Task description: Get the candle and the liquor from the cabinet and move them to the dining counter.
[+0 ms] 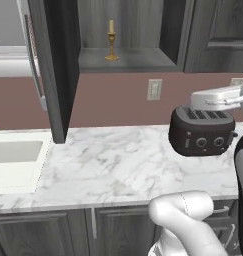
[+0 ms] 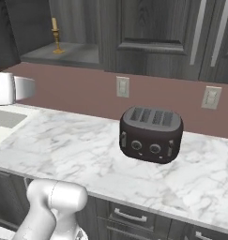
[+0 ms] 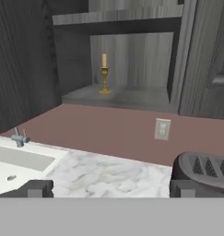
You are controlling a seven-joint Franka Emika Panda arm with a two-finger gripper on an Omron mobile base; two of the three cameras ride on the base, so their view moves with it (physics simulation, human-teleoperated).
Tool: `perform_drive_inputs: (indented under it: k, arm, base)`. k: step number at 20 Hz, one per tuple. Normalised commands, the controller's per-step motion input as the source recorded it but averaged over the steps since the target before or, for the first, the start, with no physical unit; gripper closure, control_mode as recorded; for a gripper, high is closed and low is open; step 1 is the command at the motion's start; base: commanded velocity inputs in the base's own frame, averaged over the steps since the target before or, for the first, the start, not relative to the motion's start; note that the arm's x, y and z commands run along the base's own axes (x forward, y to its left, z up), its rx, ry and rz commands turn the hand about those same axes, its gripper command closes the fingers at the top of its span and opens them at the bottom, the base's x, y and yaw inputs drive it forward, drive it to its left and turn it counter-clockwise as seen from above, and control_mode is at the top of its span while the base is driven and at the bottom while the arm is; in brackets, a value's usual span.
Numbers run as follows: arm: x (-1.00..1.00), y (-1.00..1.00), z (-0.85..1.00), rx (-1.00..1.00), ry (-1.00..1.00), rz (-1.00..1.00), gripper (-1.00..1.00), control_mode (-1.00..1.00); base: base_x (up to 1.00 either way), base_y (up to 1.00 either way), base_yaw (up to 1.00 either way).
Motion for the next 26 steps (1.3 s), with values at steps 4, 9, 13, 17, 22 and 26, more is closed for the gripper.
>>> perform_drive_inputs:
  k: [4, 9, 13, 17, 22, 26]
  arm:
    - [0.00, 0.03, 0.33, 0.00, 0.00, 0.09, -1.00, -1.00]
    - [0.04, 0.05, 0.33, 0.00, 0.00, 0.06, -1.00, -1.00]
    - [0.36, 0.00, 0.11, 0.00, 0.00, 0.00, -1.00, -1.00]
    - [0.36, 0.00, 0.05, 0.00, 0.00, 0.00, -1.00, -1.00]
    - [0.38, 0.00, 0.00, 0.00, 0.00, 0.00, -1.00, -1.00]
    - [0.28, 0.07, 0.00, 0.00, -0.01, 0.00, -1.00, -1.00]
  base:
    - [0.00, 0.00, 0.00]
    - [0.00, 0.00, 0.00]
    - [0.00, 0.00, 0.00]
    - [0.00, 0.00, 0.00]
    - [0.00, 0.00, 0.00]
    - [0.00, 0.00, 0.00]
